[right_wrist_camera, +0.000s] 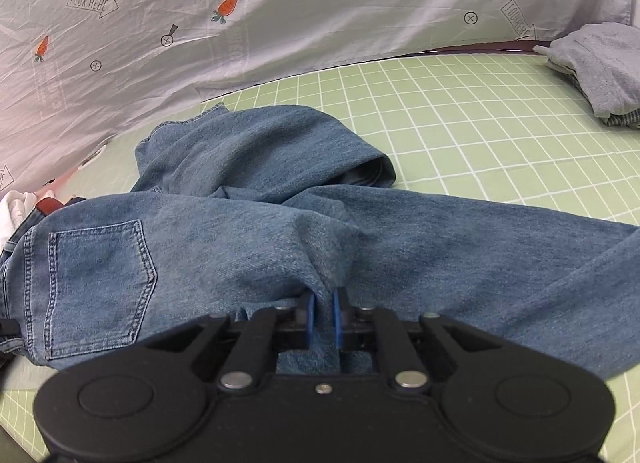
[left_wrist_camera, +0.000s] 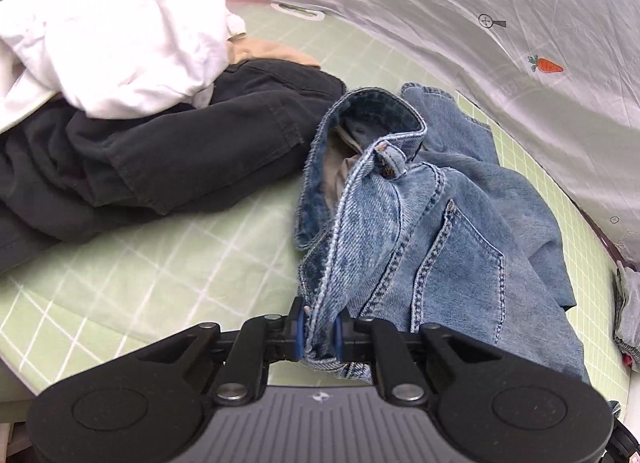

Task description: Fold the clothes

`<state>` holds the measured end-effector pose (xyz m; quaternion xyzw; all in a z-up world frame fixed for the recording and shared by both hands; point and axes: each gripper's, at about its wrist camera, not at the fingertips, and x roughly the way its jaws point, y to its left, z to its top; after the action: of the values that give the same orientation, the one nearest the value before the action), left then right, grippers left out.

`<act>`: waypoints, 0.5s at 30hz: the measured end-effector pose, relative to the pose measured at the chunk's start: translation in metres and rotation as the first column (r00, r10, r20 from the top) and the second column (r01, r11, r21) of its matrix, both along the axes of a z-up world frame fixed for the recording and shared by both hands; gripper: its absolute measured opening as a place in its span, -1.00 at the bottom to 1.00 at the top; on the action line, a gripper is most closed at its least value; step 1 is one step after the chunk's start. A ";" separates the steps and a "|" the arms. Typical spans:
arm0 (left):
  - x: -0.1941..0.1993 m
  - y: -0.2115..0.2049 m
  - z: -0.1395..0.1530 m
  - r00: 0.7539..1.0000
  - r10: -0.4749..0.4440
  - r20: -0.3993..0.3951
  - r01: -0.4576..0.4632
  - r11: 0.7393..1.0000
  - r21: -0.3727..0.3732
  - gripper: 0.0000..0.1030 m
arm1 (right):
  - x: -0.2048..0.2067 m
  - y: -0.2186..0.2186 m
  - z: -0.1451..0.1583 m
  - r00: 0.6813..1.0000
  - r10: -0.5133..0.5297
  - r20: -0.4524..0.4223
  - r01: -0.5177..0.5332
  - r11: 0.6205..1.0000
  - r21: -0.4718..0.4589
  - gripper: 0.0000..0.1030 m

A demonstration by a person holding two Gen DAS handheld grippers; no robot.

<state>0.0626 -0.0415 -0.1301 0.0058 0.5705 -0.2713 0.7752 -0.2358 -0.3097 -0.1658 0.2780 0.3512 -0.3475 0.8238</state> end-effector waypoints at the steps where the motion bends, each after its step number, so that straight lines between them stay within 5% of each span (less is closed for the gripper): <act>1: -0.002 0.006 -0.002 1.000 0.006 -0.008 -0.006 1.000 0.010 -0.71 | -0.001 0.003 -0.001 1.000 0.005 -0.001 -0.005 1.000 0.003 -0.81; 15: -0.011 0.062 -0.030 0.996 0.070 -0.063 -0.062 0.990 0.130 -0.70 | 0.005 0.039 -0.014 0.992 0.099 -0.084 -0.093 0.993 0.069 -0.77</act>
<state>0.0512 0.0201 -0.1599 0.0273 0.6123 -0.2084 0.7622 -0.2312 -0.2704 -0.1793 0.2721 0.4110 -0.3075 0.8139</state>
